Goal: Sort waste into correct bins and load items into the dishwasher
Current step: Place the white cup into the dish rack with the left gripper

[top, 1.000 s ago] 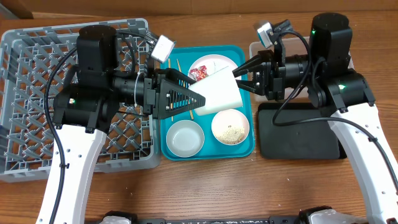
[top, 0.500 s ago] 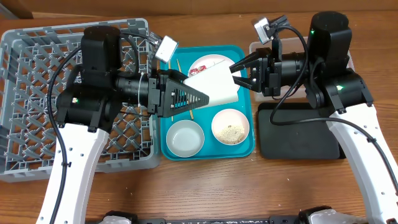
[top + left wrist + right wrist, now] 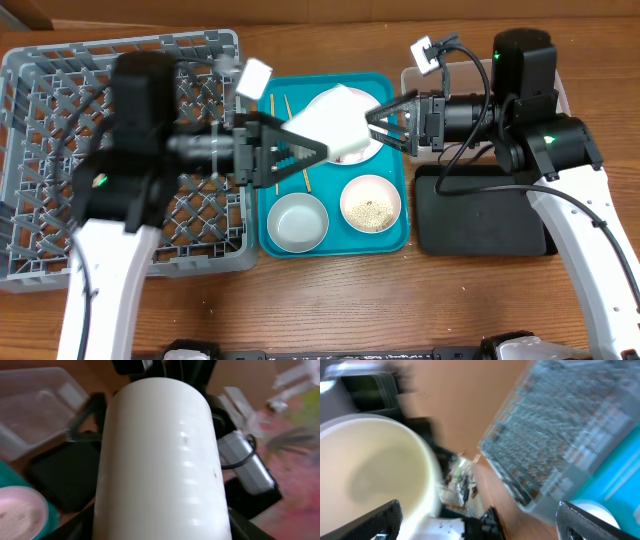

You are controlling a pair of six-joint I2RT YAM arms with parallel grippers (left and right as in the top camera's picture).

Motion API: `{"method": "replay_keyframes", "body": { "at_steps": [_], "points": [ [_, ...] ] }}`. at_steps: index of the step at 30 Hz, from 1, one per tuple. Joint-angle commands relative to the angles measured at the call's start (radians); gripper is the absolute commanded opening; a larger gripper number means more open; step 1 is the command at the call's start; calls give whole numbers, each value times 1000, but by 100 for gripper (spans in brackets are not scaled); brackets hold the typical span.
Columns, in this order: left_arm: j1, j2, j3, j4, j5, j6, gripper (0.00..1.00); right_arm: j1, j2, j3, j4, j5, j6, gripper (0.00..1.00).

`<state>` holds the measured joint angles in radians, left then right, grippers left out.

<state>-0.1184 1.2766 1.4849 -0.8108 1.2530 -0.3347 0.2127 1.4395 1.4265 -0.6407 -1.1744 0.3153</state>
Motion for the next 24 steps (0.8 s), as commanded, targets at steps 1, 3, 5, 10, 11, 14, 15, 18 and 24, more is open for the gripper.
{"method": "replay_keyframes", "body": {
  "at_steps": [1,3,5,10,11,14,15,18,24],
  "points": [
    [71,-123,17,-106,-340,5,55,-3,-2,7,-123,249,-3,100],
    [103,-157,17,-230,-534,5,52,8,-2,7,-214,351,-3,100],
    [119,-173,17,-355,-738,4,52,26,-2,5,-291,444,-5,100],
    [119,-144,15,-599,-1133,-50,53,98,-1,-7,-399,600,-35,100],
    [119,-129,15,-632,-1173,-68,53,112,-1,-7,-407,621,-35,100],
    [119,-81,14,-694,-1214,-108,53,158,-1,-7,-407,658,-34,100],
    [119,-63,14,-708,-1225,-117,53,173,-1,-7,-401,667,-34,100],
    [119,-13,10,-734,-1290,-146,53,200,-1,-7,-399,681,-34,100],
    [119,68,-78,-727,-1339,-175,53,214,-1,-7,-402,685,-34,100]
  ]
}}
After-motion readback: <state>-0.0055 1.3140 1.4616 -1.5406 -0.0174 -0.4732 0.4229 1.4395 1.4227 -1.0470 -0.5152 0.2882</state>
